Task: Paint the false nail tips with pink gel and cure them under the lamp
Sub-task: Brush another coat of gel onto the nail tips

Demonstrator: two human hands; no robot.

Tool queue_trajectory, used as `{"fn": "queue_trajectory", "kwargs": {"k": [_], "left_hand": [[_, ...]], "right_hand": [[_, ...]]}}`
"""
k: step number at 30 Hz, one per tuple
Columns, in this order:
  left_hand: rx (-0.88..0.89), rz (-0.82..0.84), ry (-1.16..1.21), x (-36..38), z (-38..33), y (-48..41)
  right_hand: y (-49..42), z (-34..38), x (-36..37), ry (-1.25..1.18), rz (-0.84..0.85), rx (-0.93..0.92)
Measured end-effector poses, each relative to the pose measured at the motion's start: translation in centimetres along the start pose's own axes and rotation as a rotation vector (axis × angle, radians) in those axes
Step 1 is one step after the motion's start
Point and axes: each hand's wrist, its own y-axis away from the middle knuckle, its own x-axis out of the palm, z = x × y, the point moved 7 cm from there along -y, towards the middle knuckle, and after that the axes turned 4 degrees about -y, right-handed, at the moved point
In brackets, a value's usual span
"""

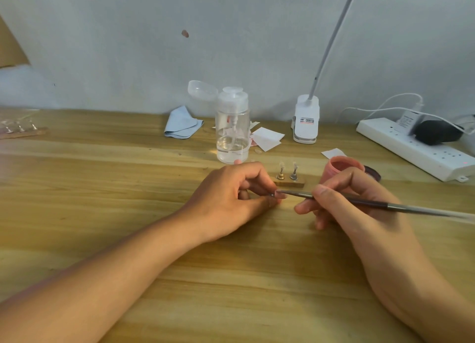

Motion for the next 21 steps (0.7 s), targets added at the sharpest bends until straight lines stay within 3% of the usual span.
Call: {"fn": "queue_trajectory", "kwargs": {"k": [21], "left_hand": [[0.006, 0.006, -0.008, -0.04, -0.23, 0.02]], "right_hand": [[-0.11, 0.15, -0.22, 0.009, -0.019, -0.049]]}}
